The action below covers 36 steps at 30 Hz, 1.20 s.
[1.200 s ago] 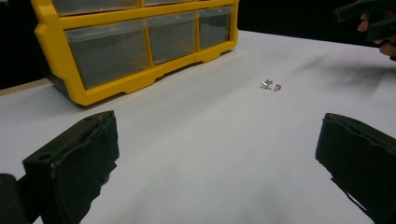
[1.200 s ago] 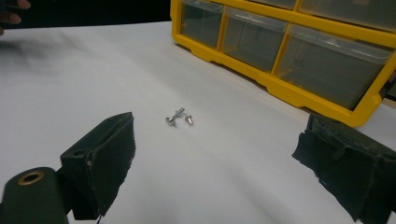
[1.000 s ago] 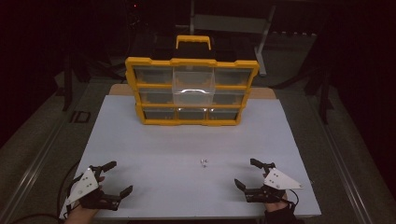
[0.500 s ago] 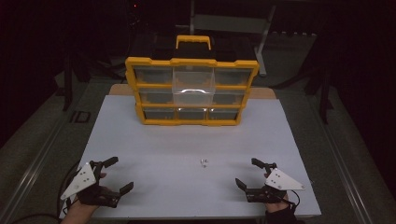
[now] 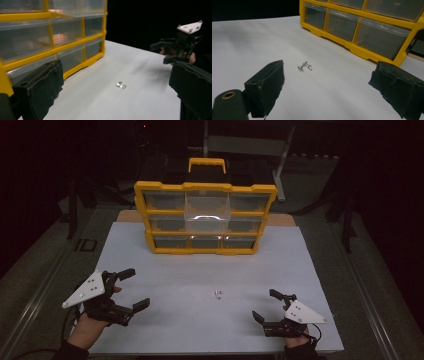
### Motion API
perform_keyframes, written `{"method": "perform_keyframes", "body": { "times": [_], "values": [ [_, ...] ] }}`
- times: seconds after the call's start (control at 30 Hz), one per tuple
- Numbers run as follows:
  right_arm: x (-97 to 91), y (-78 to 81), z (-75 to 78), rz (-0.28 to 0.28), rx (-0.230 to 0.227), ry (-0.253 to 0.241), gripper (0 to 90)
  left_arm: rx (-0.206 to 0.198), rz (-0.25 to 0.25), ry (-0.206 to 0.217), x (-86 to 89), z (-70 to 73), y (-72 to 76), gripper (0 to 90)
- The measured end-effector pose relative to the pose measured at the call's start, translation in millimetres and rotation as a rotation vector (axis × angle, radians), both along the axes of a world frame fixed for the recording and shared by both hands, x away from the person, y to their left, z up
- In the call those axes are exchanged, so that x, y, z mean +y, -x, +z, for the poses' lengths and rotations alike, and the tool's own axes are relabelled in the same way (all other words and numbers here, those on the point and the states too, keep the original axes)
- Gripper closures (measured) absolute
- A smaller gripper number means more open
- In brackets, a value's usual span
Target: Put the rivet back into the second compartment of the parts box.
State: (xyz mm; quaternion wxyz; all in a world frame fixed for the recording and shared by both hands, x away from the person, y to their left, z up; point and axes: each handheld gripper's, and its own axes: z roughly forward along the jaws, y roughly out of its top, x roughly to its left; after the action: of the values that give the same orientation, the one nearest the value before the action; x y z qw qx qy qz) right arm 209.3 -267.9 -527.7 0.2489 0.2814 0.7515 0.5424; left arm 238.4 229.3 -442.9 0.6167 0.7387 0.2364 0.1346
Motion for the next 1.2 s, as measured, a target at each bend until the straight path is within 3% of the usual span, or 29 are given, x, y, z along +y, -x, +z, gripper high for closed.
{"method": "perform_keyframes", "body": {
  "times": [0.43,0.53,0.77,1.0,1.2],
  "values": [
    [0.1,-0.6,-0.8,0.007,0.007,-0.007,10.0,0.029,-0.145,-0.038,-55.6,4.9,-29.7,0.0],
    [-0.1,-0.8,-0.9,0.007,0.009,-0.007,10.0,0.052,-0.166,-0.031,-67.1,4.1,-37.4,0.0],
    [-0.2,-1.4,-2.0,0.010,0.021,-0.008,10.0,0.046,-0.207,-0.042,-90.8,0.7,-48.2,0.0],
    [-0.1,-2.4,-3.1,0.012,0.023,-0.005,10.0,0.059,-0.244,-0.055,-113.6,-8.3,-60.9,0.0],
    [-0.2,-2.9,-4.0,0.016,0.032,-0.008,10.0,0.100,-0.274,-0.083,-138.5,-28.0,-71.9,0.4]
  ]
}}
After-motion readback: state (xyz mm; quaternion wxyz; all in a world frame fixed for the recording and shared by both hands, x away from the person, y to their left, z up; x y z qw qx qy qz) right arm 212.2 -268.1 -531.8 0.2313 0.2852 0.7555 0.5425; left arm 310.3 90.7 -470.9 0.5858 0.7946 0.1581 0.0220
